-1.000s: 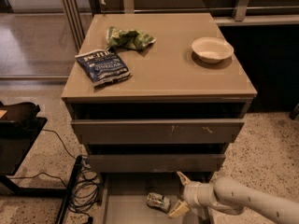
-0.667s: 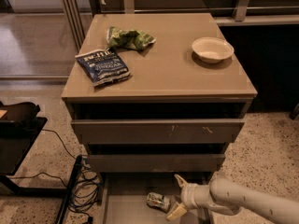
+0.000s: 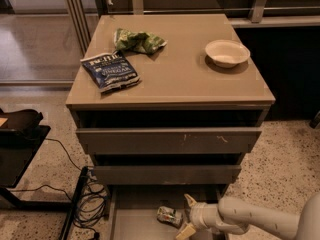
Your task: Pick 7up can from bottom drawer and place on counter
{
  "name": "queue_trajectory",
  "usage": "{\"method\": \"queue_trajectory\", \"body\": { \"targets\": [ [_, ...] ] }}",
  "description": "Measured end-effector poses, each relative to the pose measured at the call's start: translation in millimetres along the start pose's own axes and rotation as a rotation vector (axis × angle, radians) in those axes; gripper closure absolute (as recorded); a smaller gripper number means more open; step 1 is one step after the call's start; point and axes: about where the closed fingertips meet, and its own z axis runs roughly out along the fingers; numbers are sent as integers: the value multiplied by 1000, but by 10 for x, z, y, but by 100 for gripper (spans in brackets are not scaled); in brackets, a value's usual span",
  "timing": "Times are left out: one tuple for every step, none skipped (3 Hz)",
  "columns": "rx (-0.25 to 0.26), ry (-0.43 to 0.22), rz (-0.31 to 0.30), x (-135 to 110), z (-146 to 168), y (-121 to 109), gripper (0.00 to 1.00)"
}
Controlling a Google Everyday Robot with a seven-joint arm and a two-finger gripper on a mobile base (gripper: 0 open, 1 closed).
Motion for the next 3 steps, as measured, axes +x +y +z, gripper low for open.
{"method": "queue_trajectory", "body": {
  "targets": [
    [-5,-8,15,162,248,3,0],
    [-7,-8,33,332,497,-22,0],
    [-14,-7,55,484,748,-66,0]
  ]
}}
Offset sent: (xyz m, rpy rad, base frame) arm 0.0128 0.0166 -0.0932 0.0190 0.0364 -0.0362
